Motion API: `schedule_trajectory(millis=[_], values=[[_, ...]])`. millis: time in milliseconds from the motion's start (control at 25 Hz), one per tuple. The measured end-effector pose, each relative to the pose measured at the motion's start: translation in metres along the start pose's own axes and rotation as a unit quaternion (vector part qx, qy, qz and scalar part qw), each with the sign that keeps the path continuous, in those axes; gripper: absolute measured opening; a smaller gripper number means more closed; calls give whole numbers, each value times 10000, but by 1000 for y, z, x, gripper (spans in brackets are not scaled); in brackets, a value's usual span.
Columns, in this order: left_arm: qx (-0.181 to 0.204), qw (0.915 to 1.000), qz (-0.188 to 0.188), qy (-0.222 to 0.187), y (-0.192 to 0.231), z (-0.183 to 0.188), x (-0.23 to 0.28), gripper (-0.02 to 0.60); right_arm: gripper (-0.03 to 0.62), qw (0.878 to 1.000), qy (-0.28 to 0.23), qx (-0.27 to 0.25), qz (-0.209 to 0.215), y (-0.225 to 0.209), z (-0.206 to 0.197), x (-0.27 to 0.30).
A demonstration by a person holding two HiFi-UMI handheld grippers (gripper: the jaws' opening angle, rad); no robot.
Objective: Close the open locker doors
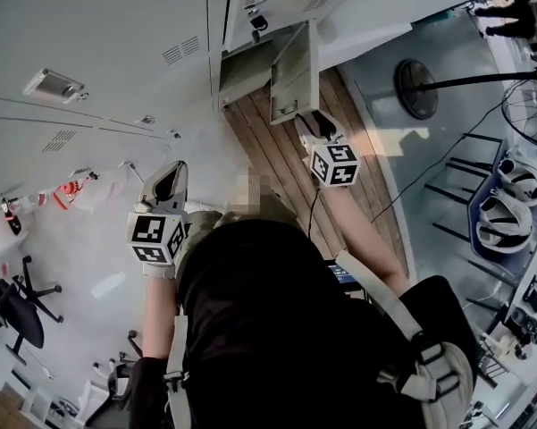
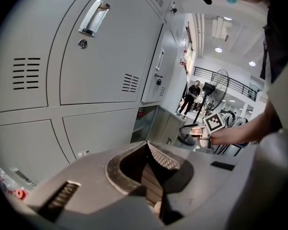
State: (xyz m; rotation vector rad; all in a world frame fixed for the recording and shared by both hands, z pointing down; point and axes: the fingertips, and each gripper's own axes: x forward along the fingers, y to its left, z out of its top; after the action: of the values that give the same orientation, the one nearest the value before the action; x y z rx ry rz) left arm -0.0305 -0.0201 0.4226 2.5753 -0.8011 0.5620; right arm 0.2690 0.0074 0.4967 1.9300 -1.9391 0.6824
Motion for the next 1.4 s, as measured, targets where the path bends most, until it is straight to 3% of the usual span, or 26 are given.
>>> schedule_trajectory(millis=[760,1400], values=[[-418,9953,836,-245,34,-18,-54,8,195,9940,62,-553,946,80,25,49],[-833,9817,1662,-407,56,-29,-82,8,192,9807,61,-1067,1639,121,53,106]])
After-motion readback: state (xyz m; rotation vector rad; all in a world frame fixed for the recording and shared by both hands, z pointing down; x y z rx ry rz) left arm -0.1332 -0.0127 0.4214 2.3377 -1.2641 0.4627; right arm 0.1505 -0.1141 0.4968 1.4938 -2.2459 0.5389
